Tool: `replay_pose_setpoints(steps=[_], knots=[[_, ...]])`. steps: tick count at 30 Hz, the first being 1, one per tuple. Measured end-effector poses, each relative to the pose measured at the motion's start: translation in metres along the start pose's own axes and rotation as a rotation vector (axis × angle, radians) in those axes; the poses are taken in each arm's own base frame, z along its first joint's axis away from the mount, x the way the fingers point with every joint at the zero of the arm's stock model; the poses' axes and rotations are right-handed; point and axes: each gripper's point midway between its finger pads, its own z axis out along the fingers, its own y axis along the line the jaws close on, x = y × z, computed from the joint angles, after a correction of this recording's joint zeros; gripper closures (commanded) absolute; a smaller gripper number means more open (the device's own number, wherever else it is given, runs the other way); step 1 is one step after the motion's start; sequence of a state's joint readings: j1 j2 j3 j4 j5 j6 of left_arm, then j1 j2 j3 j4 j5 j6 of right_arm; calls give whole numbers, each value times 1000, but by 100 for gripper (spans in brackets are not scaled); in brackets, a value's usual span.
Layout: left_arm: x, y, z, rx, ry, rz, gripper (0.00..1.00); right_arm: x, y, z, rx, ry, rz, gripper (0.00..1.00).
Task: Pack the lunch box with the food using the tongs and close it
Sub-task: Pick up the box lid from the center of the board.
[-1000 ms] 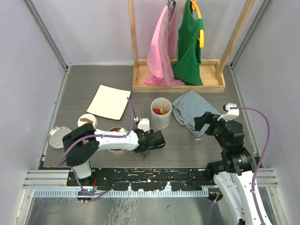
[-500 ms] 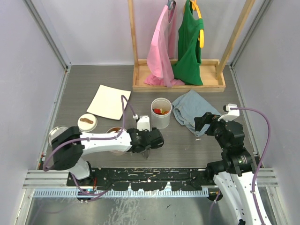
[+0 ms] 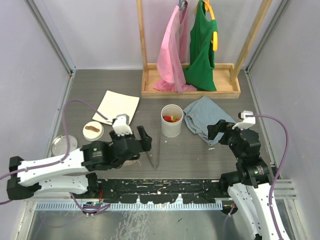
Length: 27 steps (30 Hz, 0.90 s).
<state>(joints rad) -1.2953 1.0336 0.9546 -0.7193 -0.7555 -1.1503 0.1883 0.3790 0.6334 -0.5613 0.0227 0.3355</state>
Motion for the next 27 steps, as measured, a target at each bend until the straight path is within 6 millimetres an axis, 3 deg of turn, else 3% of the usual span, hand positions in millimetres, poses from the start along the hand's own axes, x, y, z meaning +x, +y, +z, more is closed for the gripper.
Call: replay_pose_setpoints(steps=[4, 15, 23, 27], knots=[[-33, 28, -16, -25, -103, -12, 2, 0, 0, 0, 2, -1, 0, 0], [-77, 120, -21, -318, -193, 3, 2, 0, -1, 0, 5, -1, 0, 0], [-95, 200, -1, -632, -87, -92, 2, 2, -2, 2, 11, 11, 0, 0], [-94, 218, 15, -657, -31, -175, 2, 2, -2, 2, 11, 11, 0, 0]])
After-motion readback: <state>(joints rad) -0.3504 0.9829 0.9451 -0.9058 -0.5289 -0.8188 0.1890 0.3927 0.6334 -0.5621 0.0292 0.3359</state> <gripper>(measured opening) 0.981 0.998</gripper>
